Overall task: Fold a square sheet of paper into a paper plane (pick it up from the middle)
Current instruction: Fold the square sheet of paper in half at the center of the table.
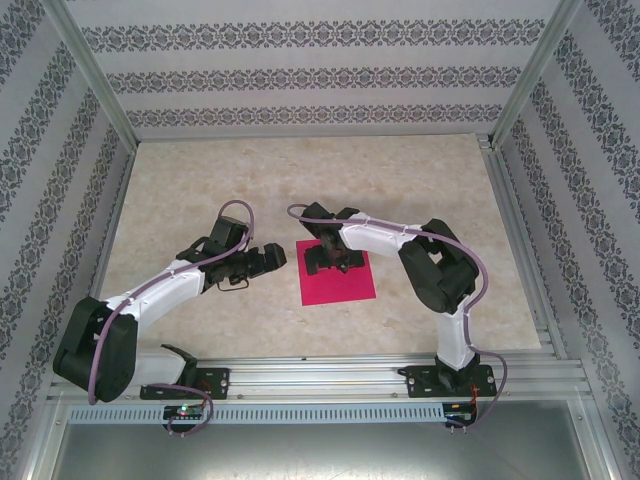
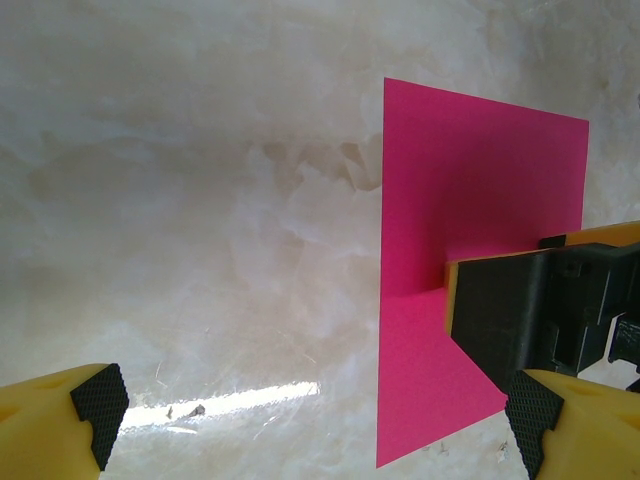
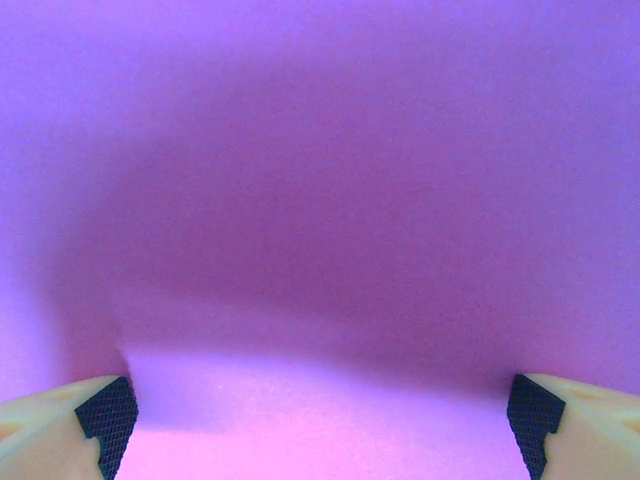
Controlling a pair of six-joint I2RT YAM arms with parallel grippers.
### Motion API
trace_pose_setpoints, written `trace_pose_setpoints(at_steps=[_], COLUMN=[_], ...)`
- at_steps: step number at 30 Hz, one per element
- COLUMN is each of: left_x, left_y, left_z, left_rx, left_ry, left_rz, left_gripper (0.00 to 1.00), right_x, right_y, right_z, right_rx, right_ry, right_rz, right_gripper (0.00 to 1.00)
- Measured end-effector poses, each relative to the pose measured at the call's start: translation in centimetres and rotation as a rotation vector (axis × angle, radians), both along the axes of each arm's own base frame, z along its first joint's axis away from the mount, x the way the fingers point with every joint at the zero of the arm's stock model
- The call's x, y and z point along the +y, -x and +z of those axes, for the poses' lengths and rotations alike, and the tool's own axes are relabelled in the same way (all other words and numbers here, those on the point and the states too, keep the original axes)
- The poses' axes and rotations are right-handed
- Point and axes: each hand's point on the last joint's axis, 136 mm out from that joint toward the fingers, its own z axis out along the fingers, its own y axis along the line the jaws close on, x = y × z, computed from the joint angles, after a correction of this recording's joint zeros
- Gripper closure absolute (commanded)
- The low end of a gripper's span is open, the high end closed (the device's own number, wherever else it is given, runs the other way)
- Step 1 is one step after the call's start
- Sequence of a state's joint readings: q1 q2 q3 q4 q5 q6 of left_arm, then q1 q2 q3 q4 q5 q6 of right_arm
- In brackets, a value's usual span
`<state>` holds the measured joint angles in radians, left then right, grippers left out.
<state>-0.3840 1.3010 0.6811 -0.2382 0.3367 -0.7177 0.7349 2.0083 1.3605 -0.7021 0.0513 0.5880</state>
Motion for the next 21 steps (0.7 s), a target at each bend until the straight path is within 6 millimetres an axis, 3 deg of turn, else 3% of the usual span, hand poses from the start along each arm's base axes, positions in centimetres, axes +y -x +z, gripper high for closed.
trace_pose_setpoints(at_steps=[15,21], left_x=[0.00,0.00], left_y=[0.01,0.01], left_z=[-0.03,-0.03], left_rx=[0.001,0.001], left_ry=[0.000,0.000], left_rz=[0.000,0.000], left_gripper=[0.00,0.00], right_x=[0.08,0.23], right_y=[-0.12,-0.24], right_z=[0.12,0.24], right_rx=[-0.010,-0.014], right_ry=[-0.001,-0.009], right_rz=[-0.007,-0.010], right_gripper=[0.10,0.25])
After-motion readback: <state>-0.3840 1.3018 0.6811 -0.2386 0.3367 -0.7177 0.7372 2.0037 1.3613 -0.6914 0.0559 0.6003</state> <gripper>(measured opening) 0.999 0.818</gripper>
